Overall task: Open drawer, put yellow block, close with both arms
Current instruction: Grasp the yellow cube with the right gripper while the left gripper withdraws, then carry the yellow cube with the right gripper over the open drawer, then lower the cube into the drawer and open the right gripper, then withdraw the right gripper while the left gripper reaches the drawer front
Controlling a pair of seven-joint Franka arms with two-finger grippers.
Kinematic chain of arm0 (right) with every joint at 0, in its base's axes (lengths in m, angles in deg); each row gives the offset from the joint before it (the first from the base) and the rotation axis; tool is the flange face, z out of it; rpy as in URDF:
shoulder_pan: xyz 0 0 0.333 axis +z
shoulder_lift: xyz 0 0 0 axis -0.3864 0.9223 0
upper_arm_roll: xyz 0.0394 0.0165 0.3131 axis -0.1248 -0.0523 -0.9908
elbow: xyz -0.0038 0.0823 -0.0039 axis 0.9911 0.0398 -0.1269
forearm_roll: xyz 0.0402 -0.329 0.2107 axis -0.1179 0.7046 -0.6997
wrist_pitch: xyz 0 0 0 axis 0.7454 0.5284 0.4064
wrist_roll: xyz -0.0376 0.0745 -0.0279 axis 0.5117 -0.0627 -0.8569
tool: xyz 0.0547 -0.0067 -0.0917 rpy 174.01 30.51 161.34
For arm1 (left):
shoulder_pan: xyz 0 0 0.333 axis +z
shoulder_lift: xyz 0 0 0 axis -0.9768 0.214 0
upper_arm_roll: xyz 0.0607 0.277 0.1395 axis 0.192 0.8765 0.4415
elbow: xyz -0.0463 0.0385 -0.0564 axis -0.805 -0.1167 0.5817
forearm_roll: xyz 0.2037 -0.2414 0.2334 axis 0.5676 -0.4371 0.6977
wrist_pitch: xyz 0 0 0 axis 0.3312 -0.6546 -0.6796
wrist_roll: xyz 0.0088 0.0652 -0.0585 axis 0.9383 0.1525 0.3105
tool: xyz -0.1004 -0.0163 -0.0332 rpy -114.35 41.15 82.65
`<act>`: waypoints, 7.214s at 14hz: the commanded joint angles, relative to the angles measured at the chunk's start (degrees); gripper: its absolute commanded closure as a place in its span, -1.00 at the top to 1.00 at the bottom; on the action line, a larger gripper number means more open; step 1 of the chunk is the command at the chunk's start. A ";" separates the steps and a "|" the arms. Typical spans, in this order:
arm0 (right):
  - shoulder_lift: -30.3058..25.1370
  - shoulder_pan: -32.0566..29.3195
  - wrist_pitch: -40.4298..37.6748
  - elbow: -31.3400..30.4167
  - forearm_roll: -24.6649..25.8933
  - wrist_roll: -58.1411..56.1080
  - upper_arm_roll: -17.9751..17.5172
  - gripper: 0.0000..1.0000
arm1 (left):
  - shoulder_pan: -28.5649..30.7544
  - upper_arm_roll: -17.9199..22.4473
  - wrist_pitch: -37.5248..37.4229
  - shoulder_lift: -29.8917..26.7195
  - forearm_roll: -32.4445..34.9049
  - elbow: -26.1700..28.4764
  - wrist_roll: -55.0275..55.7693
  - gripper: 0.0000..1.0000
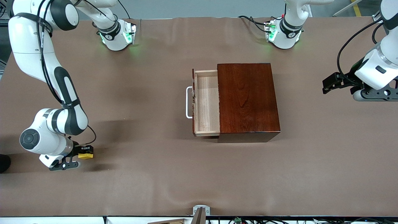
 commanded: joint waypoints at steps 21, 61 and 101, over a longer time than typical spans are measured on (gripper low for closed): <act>-12.24 9.25 -11.36 3.69 4.05 -40.96 -26.76 -1.00 | 0.32 -0.30 0.64 -0.31 -1.15 0.35 -0.93 1.00; 2.18 45.73 -18.22 20.30 10.99 -29.03 -9.90 1.00 | 0.14 -0.38 0.64 -0.31 -1.15 0.35 -0.49 1.00; -37.00 2.07 -40.46 -1.21 1.06 -12.60 -6.56 1.00 | -0.56 -22.77 -1.91 -0.75 -1.24 -3.78 0.74 1.00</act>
